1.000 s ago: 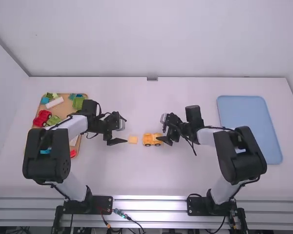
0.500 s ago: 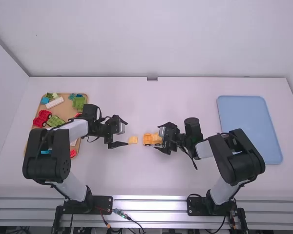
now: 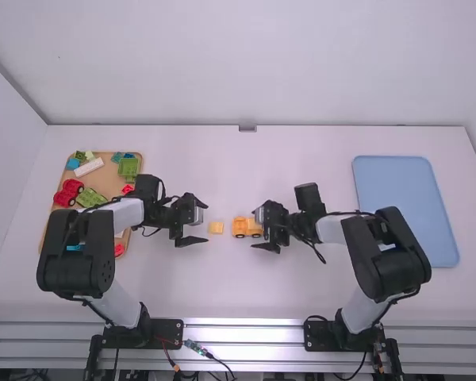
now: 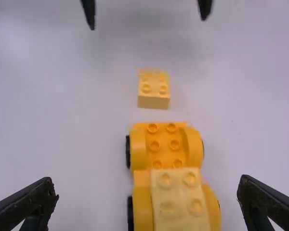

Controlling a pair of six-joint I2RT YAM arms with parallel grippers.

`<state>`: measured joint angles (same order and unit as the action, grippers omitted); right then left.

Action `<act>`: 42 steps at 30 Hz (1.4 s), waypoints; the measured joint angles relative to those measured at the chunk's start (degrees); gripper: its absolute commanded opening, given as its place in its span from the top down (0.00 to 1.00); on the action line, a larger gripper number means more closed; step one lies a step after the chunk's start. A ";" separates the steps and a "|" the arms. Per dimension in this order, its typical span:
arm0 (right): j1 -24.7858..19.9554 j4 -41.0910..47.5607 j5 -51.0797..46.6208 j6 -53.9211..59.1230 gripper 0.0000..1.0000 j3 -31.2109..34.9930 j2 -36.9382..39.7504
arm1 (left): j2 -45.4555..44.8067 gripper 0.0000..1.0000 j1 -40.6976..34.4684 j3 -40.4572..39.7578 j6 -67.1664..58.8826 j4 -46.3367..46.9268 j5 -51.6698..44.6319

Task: Assemble lego blocks to make yellow taxi

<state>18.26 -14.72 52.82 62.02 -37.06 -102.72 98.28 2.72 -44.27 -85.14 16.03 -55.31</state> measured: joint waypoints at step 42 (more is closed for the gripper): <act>-0.28 -23.26 7.65 -10.93 0.22 -5.62 -21.24 | 9.01 0.01 -2.73 0.04 1.60 -10.73 -1.31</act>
<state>17.98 -37.98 60.47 51.09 -42.68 -123.96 107.28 -0.01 -44.23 -83.55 5.30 -56.62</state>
